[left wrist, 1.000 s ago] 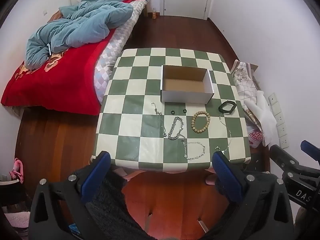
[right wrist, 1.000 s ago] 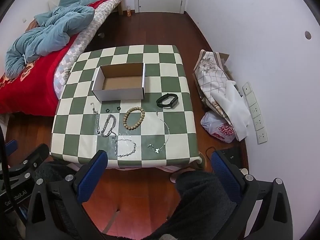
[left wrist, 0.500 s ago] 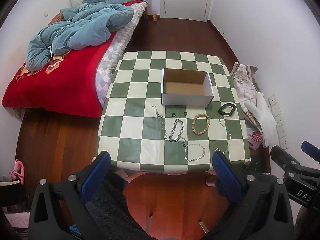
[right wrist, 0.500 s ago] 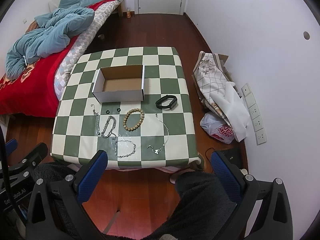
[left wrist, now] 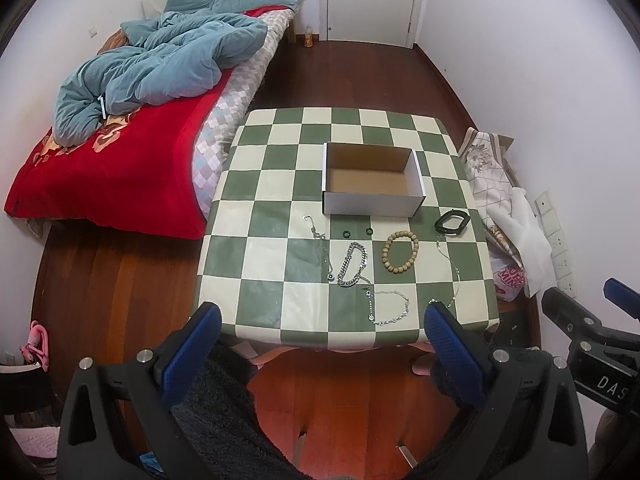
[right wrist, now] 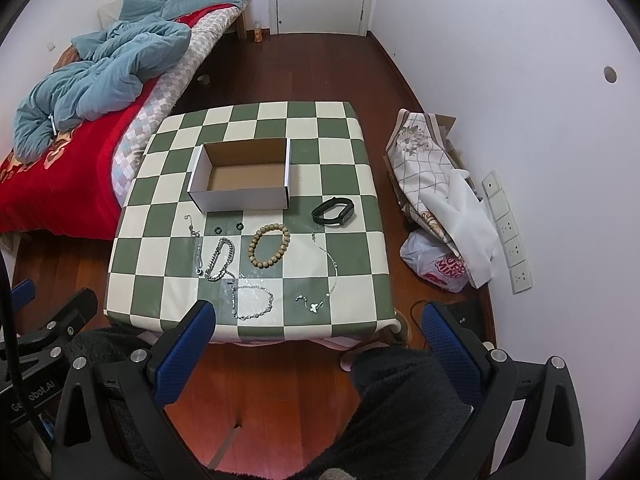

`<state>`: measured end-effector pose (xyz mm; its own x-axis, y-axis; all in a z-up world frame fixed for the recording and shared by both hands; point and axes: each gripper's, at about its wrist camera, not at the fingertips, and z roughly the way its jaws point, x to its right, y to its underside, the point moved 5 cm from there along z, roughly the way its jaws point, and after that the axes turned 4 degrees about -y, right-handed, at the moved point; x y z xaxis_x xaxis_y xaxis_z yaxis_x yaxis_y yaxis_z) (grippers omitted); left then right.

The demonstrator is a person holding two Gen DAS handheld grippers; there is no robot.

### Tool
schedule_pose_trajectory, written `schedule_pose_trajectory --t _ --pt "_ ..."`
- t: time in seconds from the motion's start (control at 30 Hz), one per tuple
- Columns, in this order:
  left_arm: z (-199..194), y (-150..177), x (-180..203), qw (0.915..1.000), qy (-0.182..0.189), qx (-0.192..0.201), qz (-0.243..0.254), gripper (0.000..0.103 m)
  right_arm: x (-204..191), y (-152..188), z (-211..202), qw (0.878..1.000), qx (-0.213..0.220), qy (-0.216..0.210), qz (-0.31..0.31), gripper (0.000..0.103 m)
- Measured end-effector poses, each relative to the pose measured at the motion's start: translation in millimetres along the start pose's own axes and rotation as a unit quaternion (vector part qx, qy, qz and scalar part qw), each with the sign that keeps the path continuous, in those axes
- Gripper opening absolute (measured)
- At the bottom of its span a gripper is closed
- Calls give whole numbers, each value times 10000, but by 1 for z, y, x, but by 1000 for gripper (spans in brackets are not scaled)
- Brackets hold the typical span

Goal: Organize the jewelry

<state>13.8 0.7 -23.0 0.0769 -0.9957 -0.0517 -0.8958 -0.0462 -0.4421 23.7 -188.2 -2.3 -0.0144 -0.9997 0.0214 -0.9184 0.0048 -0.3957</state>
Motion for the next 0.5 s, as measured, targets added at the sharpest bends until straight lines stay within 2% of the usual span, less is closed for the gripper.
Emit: schedule_pose_trajectory --t 0.5 --pt "-4 -2 3 10000 -3 30 20 103 -1 0 -1 10000 24 0 10 103"
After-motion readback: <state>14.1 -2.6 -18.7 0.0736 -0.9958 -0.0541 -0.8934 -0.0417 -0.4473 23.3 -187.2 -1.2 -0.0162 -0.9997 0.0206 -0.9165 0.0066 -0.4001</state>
